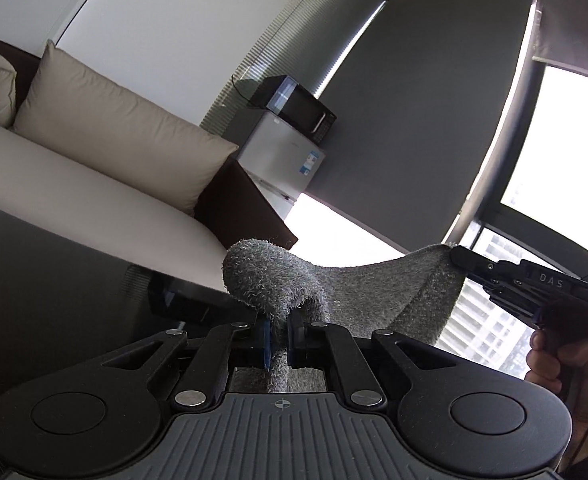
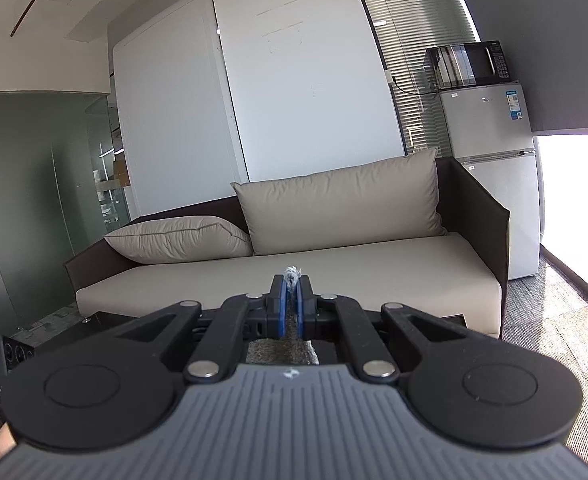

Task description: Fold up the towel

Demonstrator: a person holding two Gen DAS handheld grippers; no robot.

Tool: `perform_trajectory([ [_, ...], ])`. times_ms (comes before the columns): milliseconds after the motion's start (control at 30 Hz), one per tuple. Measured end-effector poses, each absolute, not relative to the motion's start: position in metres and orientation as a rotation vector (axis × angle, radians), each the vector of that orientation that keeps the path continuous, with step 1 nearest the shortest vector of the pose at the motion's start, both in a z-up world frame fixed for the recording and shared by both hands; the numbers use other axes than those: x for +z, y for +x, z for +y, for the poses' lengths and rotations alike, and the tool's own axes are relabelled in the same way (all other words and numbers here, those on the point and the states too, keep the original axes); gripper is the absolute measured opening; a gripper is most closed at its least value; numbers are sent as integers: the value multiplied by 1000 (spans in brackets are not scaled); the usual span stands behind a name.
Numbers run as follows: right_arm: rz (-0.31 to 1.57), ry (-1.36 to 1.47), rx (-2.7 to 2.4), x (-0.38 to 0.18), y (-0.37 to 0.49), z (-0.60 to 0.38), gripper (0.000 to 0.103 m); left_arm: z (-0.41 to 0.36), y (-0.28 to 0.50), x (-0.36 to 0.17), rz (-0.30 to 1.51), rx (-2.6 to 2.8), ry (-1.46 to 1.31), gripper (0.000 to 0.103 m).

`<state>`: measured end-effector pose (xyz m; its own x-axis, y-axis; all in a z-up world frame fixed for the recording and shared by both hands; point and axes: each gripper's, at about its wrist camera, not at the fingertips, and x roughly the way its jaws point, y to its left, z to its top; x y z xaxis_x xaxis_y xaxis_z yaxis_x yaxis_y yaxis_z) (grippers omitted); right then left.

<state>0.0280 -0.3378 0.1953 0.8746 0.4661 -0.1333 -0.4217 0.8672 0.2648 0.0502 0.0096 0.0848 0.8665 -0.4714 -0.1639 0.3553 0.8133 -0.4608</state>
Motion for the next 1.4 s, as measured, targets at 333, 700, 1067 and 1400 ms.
perform_trajectory([
  [333,138,247,460,208,17,-342,5,-3,28,134,264,-377,-292,7],
  [700,122,255,454,214,13,-345,5,-3,1,163,281,-322,-201,7],
  [1067,93,227,453,235,-10,-344,5,1,-21,173,317,-355,-186,7],
  [1400,161,203,441,229,-4,-335,5,5,-8,152,401,-347,-149,8],
])
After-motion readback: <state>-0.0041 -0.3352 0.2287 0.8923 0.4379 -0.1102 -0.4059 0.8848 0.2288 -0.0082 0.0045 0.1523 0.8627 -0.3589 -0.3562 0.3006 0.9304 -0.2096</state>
